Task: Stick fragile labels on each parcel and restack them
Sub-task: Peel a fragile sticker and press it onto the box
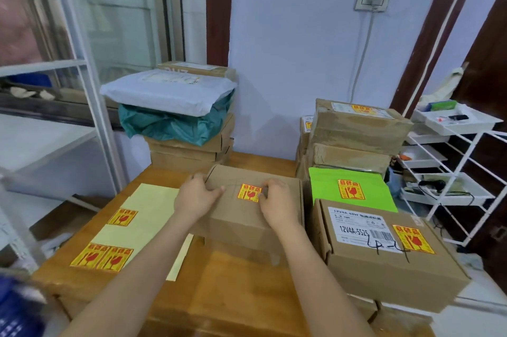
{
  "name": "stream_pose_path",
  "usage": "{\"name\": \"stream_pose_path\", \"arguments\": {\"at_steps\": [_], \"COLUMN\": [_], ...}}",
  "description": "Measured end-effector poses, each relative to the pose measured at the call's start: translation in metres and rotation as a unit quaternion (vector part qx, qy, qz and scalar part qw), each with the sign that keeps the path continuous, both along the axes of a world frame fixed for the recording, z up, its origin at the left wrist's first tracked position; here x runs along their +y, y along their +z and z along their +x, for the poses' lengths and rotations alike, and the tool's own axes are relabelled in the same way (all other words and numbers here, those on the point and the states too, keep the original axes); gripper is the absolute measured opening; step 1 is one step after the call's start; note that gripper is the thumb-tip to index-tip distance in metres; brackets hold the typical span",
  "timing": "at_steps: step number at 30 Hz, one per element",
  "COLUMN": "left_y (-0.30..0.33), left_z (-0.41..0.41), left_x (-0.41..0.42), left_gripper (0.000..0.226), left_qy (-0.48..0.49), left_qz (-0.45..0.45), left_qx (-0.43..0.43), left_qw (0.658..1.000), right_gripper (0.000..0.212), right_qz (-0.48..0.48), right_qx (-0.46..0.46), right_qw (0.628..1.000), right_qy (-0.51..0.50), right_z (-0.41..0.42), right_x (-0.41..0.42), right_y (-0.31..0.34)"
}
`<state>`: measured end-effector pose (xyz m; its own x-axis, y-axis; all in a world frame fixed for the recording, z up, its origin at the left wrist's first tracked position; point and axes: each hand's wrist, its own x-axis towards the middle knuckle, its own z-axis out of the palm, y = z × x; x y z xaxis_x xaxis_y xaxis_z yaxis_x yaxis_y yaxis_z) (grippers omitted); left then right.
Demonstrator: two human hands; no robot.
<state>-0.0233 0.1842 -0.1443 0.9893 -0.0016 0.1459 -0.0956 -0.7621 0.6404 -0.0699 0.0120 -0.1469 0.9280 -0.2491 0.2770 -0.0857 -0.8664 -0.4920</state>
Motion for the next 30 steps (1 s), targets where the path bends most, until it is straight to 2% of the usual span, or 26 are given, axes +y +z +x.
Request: {"name": "stream_pose_path", "arguments": {"at_steps": [3, 5, 9, 12, 17, 21, 25, 28, 30], "left_y": [0.000, -0.003, -0.004, -0.002, 0.005, 0.021, 0.033, 0.036, 0.036], "left_z": [0.005, 0.009, 0.013, 0.012, 0.016, 0.025, 0.036, 0.042, 0.044], "left_x": [0.007, 0.015, 0.023, 0.026, 0.036, 0.036, 0.031, 0.027, 0.024], "left_gripper": [0.057, 0.064, 0.066, 0.057, 0.062, 0.063, 0.060, 0.047, 0.038], "left_qy": [-0.016, -0.035, -0.037, -0.038, -0.024, -0.031, -0.048, -0.056, -0.065], "left_qz": [-0.101, -0.159, -0.220, -0.264, -0.332, -0.359, -0.372, -0.376, -0.380], "left_qx": [0.109, 0.174, 0.251, 0.264, 0.227, 0.198, 0.231, 0.262, 0.283], "left_qw": [0.989, 0.971, 0.942, 0.927, 0.915, 0.911, 0.898, 0.887, 0.878], "right_gripper": [0.028, 0.031, 0.038, 0.042, 0.054, 0.051, 0.046, 0.039, 0.039], "right_qz": [-0.057, -0.077, -0.081, -0.084, -0.065, 0.017, 0.157, 0.244, 0.265], "right_qx": [-0.002, -0.007, -0.003, 0.011, 0.033, 0.008, -0.042, -0.089, -0.114], "right_qw": [0.998, 0.996, 0.993, 0.989, 0.987, 0.987, 0.975, 0.956, 0.951], "right_qy": [-0.027, -0.043, -0.090, -0.122, -0.144, -0.158, -0.151, -0.133, -0.116], "right_z": [-0.006, -0.011, -0.023, -0.031, -0.042, -0.043, -0.042, -0.048, -0.051], "right_x": [0.001, 0.001, 0.006, 0.013, 0.017, 0.015, 0.009, 0.005, 0.004], "right_y": [0.001, 0.003, 0.003, 0.003, 0.010, 0.023, 0.031, 0.041, 0.047]}}
